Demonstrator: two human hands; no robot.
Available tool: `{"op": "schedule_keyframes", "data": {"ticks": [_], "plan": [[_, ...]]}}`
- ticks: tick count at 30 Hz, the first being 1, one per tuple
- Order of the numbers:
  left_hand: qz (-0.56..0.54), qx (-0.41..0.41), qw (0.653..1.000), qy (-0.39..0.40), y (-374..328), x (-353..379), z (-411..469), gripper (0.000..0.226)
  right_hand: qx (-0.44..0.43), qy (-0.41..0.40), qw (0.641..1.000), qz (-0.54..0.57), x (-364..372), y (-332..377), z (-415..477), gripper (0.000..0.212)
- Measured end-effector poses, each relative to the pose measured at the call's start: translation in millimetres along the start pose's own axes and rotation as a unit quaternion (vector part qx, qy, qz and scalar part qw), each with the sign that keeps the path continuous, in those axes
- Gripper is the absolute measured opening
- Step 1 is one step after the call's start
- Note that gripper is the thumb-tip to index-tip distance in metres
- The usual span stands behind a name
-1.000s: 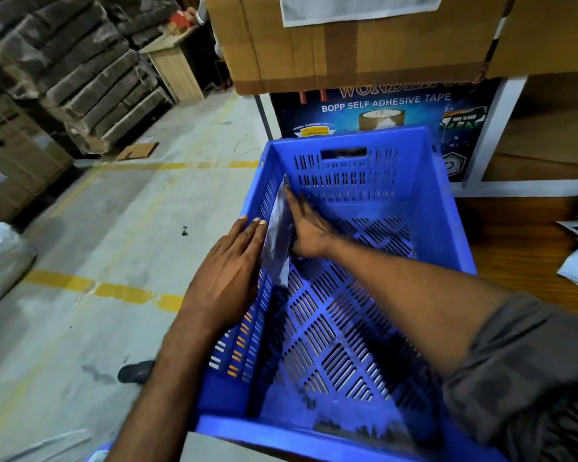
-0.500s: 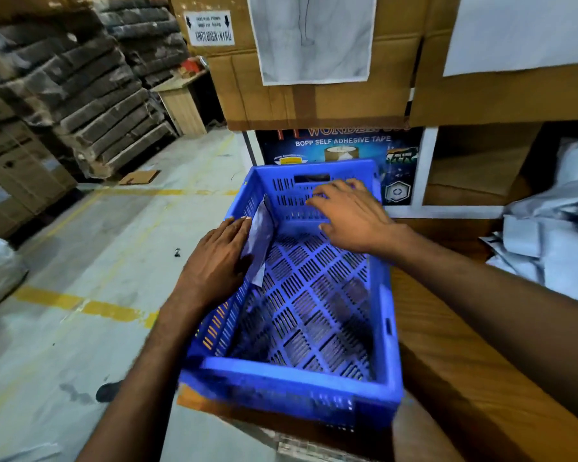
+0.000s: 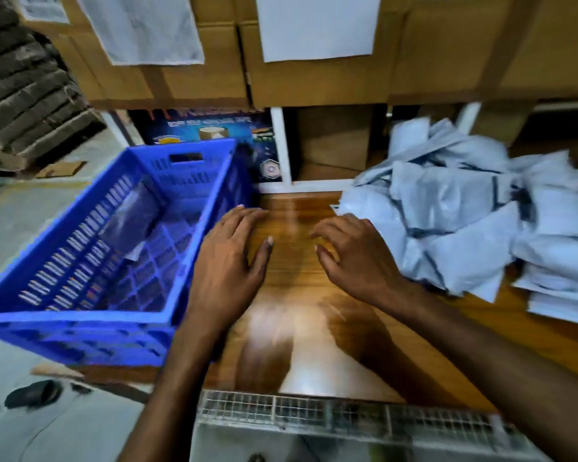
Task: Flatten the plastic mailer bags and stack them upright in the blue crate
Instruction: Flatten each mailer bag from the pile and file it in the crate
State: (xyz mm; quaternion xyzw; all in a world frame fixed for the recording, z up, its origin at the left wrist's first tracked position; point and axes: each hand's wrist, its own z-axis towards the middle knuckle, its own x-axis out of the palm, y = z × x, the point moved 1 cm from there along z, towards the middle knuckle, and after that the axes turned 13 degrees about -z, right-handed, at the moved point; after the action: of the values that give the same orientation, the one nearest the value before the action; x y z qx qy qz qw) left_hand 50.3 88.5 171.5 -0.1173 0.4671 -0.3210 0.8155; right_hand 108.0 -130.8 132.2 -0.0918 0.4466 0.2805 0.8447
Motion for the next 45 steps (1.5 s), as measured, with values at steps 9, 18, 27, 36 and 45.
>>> {"op": "schedule_keyframes", "data": {"ticks": [9, 18, 27, 36, 45], "plan": [[-0.036, -0.086, 0.979, 0.18, -19.6, 156.7, -56.4, 0.053, 0.122, 0.053, 0.991, -0.013, -20.5, -107.1, -82.3, 0.027], [0.049, -0.153, 0.963, 0.218, -3.3, 191.8, -96.4, 0.075, 0.306, 0.181, 0.931, -0.086, 21.6, -185.3, -37.8, 0.094], [0.026, -0.133, 0.962, 0.238, 4.6, 185.8, -96.3, 0.073, 0.265, -0.144, 0.95, -0.083, -10.6, -133.2, -28.6, 0.037], [-0.05, -0.188, 0.977, 0.084, 61.6, 135.1, -125.1, 0.05, -0.096, 0.037, 0.995, 0.007, 7.9, 3.6, -152.8, 0.019], [-0.1, -0.129, 0.983, 0.081, 53.8, 135.7, -123.1, 0.044, -0.096, 0.382, 0.915, -0.091, -28.4, -31.8, -145.4, 0.047]]}}
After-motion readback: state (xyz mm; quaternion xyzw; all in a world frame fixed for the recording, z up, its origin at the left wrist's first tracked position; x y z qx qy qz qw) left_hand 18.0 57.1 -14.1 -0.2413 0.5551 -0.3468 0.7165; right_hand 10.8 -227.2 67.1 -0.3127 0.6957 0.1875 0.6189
